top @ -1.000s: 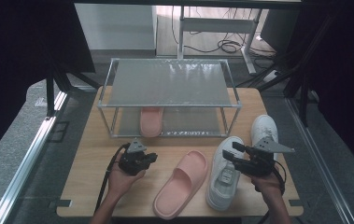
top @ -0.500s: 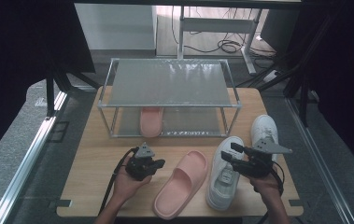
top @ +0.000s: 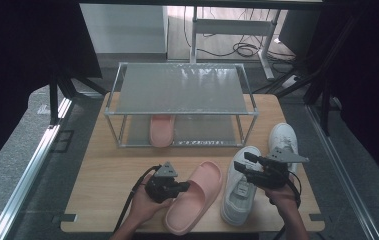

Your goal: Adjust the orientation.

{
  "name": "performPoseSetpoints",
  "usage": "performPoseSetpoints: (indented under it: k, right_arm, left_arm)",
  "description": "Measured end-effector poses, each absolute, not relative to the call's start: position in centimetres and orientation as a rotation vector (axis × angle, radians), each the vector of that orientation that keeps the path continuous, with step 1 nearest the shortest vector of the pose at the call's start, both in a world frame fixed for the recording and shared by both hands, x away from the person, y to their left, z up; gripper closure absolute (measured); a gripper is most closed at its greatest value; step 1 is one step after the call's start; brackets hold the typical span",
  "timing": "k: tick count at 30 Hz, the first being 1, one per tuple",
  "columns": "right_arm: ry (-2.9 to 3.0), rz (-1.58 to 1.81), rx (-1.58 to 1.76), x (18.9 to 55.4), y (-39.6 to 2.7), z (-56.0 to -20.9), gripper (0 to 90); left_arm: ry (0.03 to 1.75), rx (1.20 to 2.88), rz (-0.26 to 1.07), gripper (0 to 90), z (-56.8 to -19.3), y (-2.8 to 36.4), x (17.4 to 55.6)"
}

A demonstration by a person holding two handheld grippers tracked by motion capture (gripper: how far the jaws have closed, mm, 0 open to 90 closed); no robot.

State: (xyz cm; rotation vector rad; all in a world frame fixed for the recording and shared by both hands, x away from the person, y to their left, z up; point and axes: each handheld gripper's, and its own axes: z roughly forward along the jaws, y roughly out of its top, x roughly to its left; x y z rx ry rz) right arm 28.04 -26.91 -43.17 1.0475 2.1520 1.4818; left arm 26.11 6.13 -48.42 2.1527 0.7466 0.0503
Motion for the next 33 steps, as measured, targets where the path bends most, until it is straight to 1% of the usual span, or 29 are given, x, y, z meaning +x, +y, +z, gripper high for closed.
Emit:
performPoseSetpoints:
  k: [6, 13, 24, 28, 33]
  right_arm:
    - [2.142, 1.481, 1.048, 27.9, -27.1, -43.0, 43.7]
    - [2.141, 1.480, 1.051, 27.9, -27.2, -43.1, 43.6]
    - [2.146, 1.475, 1.052, 27.9, -27.2, -43.2, 43.6]
    - [2.149, 1.476, 1.055, 28.0, -27.1, -43.2, 43.6]
    - [2.154, 1.477, 1.052, 28.1, -26.9, -43.3, 43.7]
  left_arm:
    - [0.775, 2.213, 0.064, 89.8, -49.8, 5.5, 26.6]
    - [0.788, 2.204, 0.057, 89.8, -49.9, 6.0, 27.0]
    - [0.852, 2.180, 0.115, 89.3, -50.1, 7.7, 28.2]
    - [0.835, 2.187, 0.099, 87.2, -50.1, 7.7, 28.1]
    - [0.824, 2.163, 0.123, 83.0, -49.4, 8.1, 27.8]
